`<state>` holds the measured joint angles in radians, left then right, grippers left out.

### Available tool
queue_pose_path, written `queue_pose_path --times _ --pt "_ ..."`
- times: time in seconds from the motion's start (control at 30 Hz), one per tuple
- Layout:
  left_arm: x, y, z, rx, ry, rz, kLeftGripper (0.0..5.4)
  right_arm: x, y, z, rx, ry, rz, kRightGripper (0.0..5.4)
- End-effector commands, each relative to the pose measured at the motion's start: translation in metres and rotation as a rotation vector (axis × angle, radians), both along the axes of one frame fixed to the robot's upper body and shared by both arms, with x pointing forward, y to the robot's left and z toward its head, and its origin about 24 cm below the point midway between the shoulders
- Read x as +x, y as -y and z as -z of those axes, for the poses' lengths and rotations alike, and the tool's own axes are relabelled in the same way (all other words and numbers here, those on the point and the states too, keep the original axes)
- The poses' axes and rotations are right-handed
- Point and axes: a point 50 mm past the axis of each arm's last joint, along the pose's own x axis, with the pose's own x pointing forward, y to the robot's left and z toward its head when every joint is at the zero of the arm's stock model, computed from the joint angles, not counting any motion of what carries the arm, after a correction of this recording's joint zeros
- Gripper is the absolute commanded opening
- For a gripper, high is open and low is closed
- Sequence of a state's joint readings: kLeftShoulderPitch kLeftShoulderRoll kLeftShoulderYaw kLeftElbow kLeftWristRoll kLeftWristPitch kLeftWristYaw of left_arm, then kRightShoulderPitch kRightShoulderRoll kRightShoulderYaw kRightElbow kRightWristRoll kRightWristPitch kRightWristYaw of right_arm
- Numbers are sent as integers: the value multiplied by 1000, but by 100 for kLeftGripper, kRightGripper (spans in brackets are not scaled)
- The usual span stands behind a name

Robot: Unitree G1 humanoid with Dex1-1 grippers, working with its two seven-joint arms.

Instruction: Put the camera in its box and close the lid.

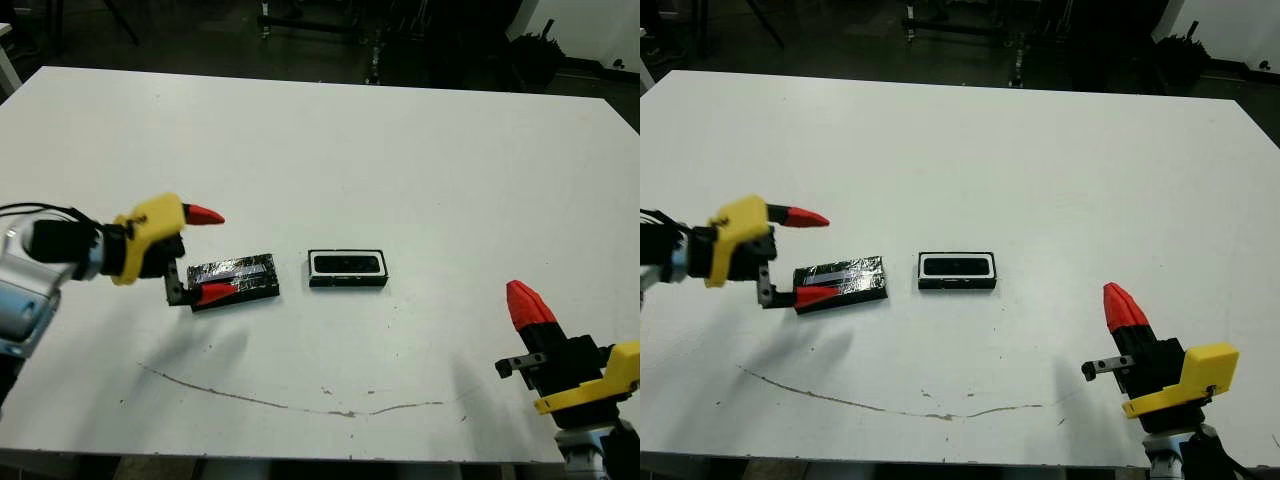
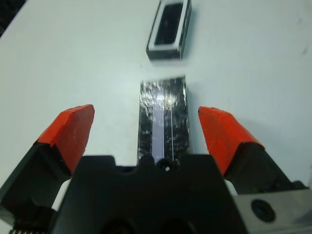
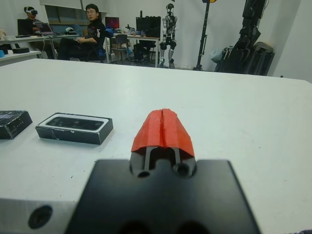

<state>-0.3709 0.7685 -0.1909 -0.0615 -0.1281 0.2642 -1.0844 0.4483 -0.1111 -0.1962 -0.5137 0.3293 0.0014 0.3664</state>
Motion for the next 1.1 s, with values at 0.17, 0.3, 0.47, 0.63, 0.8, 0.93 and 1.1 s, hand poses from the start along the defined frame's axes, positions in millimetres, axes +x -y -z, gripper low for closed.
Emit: queue_pose_path --times 0.17,0.3,0.47,0.63,0.8,0.93,1.1 --pt "-1 -2 7 39 -70 13 540 -1 3 2 -15 -10 10 1" --pt "0 -6 9 29 -83 50 540 -1 3 2 -17 -20 22 1" --pt "5 -10 12 11 -77 54 540 -1 3 3 -23 -16 26 1" --pt "9 -10 11 17 -59 23 540 -2 3 3 -11 -18 25 1" --pt "12 -12 16 2 -67 23 540 -2 3 3 -31 -17 28 1" --pt "13 -13 17 23 -58 53 540 -2 3 3 -36 -18 27 1" --pt "15 -14 20 19 -96 64 540 -2 3 4 -35 -8 22 1"
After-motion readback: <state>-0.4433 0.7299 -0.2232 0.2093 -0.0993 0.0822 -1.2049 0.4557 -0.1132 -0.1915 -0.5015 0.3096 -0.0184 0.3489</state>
